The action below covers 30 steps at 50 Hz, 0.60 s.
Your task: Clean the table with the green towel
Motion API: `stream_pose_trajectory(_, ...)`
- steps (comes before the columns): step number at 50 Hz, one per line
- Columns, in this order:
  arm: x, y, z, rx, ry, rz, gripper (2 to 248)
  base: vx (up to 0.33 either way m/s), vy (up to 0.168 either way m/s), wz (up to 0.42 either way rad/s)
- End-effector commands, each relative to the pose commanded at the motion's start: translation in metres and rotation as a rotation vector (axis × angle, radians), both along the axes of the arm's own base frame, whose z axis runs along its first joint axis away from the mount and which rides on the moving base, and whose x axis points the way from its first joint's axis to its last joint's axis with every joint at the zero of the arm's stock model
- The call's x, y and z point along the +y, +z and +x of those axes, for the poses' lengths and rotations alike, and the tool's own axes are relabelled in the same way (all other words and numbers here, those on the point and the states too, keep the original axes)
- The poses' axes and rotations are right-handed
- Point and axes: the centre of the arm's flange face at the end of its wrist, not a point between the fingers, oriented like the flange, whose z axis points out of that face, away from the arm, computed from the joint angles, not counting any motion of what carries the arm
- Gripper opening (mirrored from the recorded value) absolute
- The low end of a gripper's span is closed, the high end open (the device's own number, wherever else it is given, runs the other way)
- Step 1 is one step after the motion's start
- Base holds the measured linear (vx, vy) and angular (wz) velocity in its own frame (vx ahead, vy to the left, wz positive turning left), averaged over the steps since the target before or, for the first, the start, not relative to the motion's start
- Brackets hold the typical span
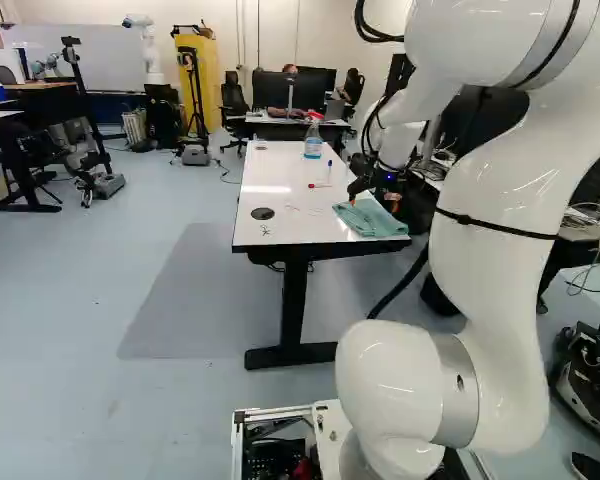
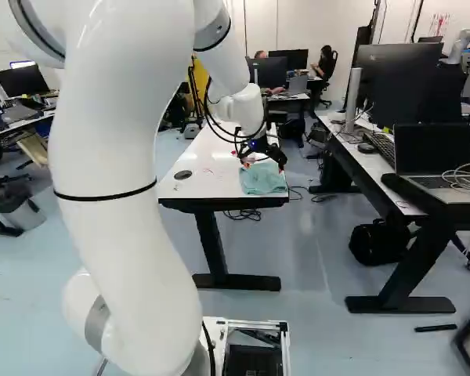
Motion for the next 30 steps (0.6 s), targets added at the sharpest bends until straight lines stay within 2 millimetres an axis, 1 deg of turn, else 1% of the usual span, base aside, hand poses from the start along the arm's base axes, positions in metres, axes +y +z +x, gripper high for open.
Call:
stream_pose_trajectory(15, 0.000, -0.001, 0.000, 0.001, 0.000, 0.000, 247, 0.000, 0.000, 0.000)
stream_pose_trajectory(30, -0.002, -0.016, 0.005, 0.026, 0.000, 0.009, 247, 0.000, 0.000, 0.000)
